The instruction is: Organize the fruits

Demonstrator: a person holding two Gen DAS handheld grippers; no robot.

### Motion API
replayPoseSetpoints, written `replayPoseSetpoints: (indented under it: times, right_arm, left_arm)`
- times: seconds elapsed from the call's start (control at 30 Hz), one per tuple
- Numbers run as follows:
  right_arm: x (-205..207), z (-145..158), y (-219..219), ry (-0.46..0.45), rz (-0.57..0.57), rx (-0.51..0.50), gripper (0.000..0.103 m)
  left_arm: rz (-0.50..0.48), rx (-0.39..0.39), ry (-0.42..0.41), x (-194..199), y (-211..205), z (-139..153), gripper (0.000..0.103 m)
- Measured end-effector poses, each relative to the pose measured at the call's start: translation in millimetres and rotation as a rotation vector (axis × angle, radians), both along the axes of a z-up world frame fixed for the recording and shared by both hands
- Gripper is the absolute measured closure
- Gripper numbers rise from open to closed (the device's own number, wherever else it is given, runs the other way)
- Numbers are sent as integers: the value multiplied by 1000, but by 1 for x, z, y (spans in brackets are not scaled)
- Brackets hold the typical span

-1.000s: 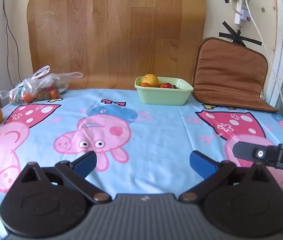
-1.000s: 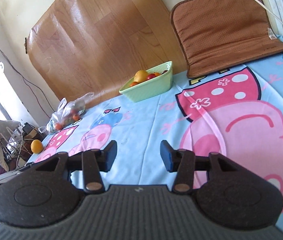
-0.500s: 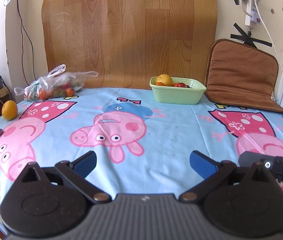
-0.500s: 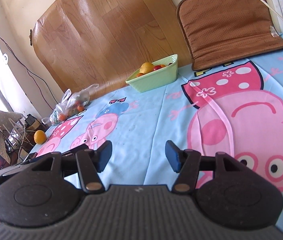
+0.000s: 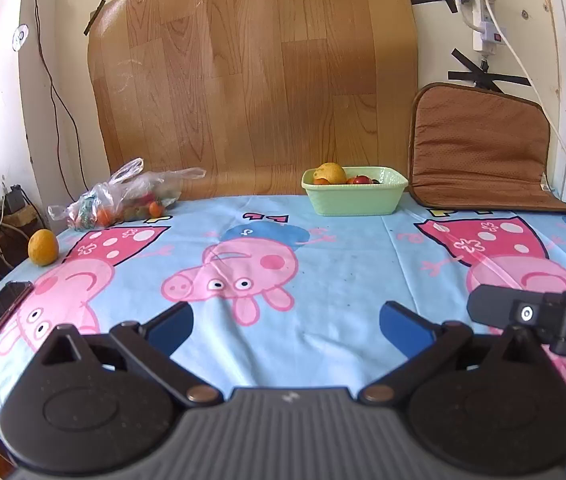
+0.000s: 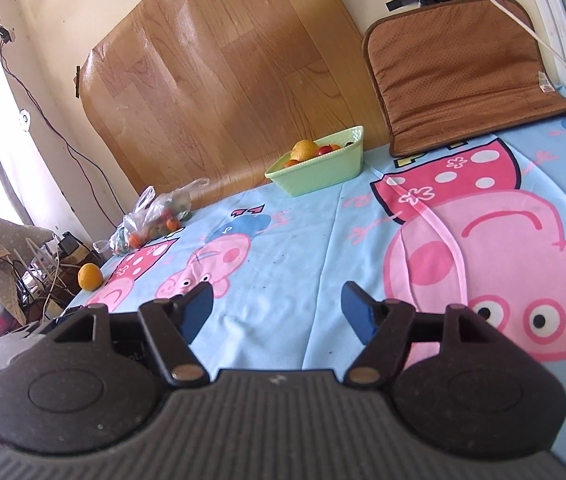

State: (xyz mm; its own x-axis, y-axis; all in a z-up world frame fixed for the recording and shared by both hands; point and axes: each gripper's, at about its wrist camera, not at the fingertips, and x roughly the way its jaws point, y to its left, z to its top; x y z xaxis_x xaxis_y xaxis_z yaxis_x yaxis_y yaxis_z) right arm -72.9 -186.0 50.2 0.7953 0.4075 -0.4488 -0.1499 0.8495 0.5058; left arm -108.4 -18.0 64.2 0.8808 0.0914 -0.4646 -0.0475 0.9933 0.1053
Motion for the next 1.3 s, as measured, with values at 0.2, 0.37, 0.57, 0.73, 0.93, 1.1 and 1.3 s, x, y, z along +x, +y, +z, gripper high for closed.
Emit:
replayPoseSetpoints:
  times: [0.2,0.37,0.57,0.73,0.93,1.1,1.3]
  right_arm:
    - [-3,-1,0,-5,-4,2,29]
    - [-5,-2,0,-5,-6,8,29]
    - [-9,2,-3,-25,-18,1,27]
    - [-10,-1,-7,-17,-30,10,26]
    - [-11,-1,-6,-23,-27,5,26]
    - [-12,-2,-8,-21,-54,2,26]
    - [-11,-4,-5,-11,-54,-1,26]
  left_arm:
    - [7,33,-23,-7,-4,0,0]
    - [9,20,-20,-8,-4,0,0]
    - [-9,1,-35,-10,-6,2,0]
    - [-6,13,-36,-13,-7,2,0]
    - [-2,11,-35,-13,-7,1,0]
    - [6,8,-25,-11,-5,0,0]
    - [21,3,13,-6,-1,-6,0]
